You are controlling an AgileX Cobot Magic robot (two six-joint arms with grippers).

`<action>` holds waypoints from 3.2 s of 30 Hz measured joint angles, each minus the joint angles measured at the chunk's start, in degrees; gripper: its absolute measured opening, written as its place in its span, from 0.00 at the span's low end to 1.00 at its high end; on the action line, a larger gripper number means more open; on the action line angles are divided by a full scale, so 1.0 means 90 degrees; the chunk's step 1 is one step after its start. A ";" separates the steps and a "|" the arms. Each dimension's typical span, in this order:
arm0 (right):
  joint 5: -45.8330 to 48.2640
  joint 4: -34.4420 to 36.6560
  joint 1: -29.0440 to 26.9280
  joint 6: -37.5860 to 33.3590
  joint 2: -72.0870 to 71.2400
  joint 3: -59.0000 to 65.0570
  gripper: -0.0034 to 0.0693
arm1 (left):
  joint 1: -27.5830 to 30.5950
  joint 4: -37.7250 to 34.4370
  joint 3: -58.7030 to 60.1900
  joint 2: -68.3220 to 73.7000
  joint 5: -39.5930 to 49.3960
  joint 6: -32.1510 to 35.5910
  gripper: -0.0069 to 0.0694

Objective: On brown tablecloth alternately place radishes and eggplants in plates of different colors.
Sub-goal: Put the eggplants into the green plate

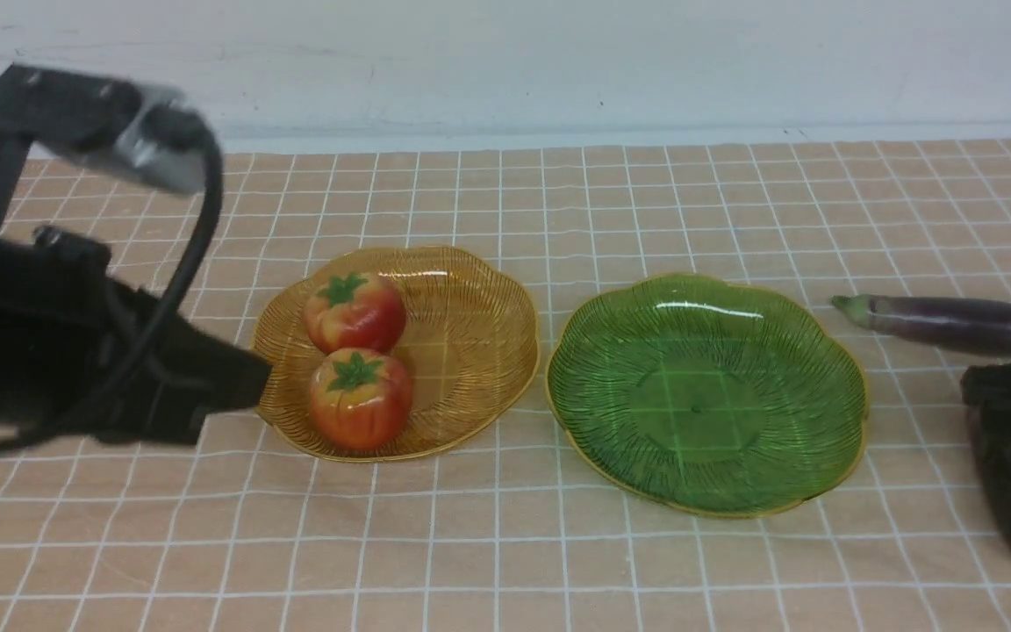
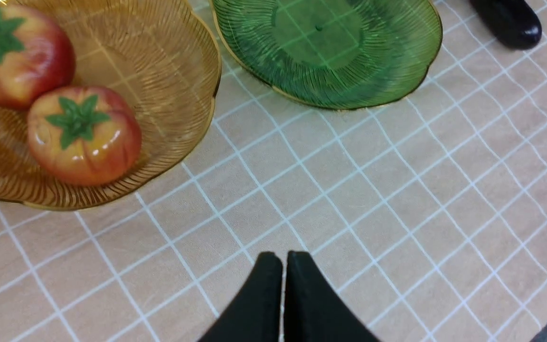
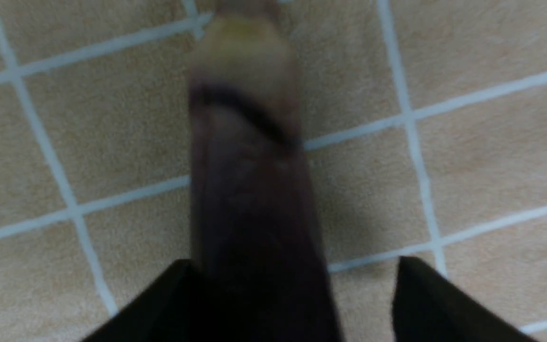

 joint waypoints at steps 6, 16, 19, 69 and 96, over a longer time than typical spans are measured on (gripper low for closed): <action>0.0210 0.0053 0.0000 -0.0096 0.0066 -0.0114 0.49 | 0.0000 0.0070 0.0020 -0.0327 -0.0006 0.0000 0.09; 0.0890 0.1087 0.0317 -0.0484 -0.0789 -0.1269 0.50 | 0.0000 0.0096 0.0020 -0.0361 -0.0012 0.0000 0.09; 0.0551 0.1824 0.0772 -0.1024 -0.0920 -0.1586 0.50 | 0.0000 0.0101 0.0020 -0.0361 -0.0018 0.0000 0.09; 0.1694 0.1211 -0.0099 -0.5718 0.1695 -0.4397 0.74 | 0.0000 0.0120 0.0020 -0.0363 0.0398 -0.0217 0.09; 0.1968 0.1004 -0.0099 -0.4984 0.2505 -0.4466 0.56 | 0.0000 0.0126 0.0020 -0.0363 0.0481 -0.0359 0.09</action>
